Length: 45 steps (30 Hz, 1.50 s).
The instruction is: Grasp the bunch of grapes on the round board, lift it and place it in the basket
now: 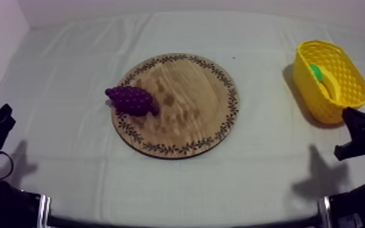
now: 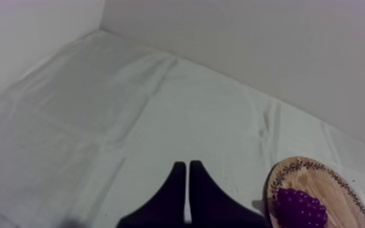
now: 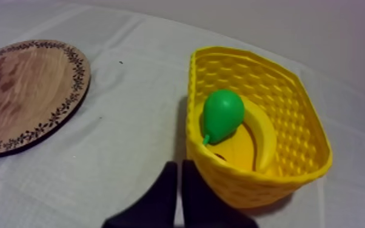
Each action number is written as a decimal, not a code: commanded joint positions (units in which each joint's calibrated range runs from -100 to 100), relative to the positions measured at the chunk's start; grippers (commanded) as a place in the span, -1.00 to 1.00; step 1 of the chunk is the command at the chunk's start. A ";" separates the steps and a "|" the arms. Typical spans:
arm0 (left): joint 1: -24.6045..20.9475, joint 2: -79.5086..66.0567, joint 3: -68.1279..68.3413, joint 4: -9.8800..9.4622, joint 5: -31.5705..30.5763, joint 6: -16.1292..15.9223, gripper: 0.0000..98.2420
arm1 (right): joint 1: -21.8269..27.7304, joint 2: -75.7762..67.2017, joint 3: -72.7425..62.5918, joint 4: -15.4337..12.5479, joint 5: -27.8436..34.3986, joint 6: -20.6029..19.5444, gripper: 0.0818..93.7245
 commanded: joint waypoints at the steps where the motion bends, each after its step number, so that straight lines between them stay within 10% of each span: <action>1: 0.02 0.02 -0.04 0.01 -0.01 -0.01 -1.00 | 0.01 -0.01 0.03 -0.01 -0.02 -0.02 -0.99; 21: 0.02 0.02 -0.04 0.01 -0.01 -0.01 -1.00 | -5.74 -0.01 -0.34 0.48 1.75 -6.81 -0.99; 31: 0.02 0.02 -0.04 0.01 -0.01 -0.02 -1.00 | -14.10 0.31 -0.20 0.52 0.62 -2.56 -0.99; 45: 0.02 0.02 -0.04 0.01 -0.01 -0.01 -1.00 | -19.62 23.71 -16.61 9.43 0.78 -8.26 -0.99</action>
